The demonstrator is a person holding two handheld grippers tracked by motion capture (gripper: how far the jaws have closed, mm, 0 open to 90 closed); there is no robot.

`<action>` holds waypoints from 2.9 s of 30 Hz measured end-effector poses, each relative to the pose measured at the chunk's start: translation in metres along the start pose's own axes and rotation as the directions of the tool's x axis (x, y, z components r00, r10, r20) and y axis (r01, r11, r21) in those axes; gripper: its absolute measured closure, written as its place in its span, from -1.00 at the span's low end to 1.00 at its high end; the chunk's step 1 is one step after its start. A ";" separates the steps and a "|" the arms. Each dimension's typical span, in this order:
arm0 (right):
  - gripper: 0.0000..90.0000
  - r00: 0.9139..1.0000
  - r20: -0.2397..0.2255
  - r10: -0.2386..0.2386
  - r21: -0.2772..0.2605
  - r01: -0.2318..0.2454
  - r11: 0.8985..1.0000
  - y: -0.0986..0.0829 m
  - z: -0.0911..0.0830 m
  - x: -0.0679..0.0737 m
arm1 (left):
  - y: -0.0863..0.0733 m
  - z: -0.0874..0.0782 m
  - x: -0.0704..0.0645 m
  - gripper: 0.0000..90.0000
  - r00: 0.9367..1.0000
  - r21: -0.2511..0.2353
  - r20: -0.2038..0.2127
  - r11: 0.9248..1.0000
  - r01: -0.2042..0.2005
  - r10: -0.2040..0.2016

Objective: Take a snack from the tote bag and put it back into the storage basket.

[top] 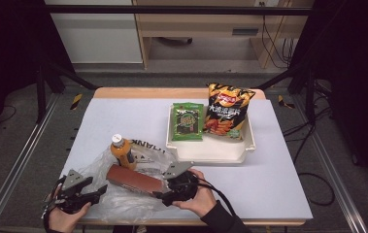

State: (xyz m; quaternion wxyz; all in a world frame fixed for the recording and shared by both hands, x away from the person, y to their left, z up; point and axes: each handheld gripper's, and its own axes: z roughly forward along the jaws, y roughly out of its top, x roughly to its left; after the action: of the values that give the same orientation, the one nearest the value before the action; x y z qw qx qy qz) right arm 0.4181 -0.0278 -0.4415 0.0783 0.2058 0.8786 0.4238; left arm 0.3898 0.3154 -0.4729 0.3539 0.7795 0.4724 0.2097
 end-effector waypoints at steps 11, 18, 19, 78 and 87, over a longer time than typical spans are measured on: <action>-0.33 0.999 0.024 0.046 0.022 -0.046 0.999 -0.044 0.009 -0.004 | -0.001 0.009 -0.001 -0.25 0.999 0.032 -0.027 0.999 -0.027 0.028; -0.34 0.998 0.043 0.037 0.026 -0.039 0.999 -0.047 0.016 -0.004 | 0.000 0.011 0.000 -0.26 0.999 0.034 -0.033 0.999 -0.025 0.026; -0.33 0.998 0.036 0.041 0.025 -0.042 0.999 -0.047 0.015 -0.004 | 0.000 0.011 0.000 -0.27 0.999 0.029 -0.029 0.999 -0.021 0.022; -0.06 1.000 -0.006 0.021 0.076 -0.020 0.997 0.023 0.058 0.011 | 0.001 -0.001 0.002 -0.26 1.000 -0.063 -0.028 0.998 0.002 -0.004; -0.04 1.000 -0.020 0.012 0.011 -0.012 1.000 0.029 0.042 0.010 | 0.001 -0.001 0.002 -0.26 1.000 -0.057 -0.030 0.998 -0.004 0.002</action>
State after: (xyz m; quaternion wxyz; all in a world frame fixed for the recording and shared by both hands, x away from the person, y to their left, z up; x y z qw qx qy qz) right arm 0.4306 0.0222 -0.4454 0.0661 0.2072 0.8804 0.4215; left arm 0.3905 0.3171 -0.4717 0.3684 0.7666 0.4703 0.2353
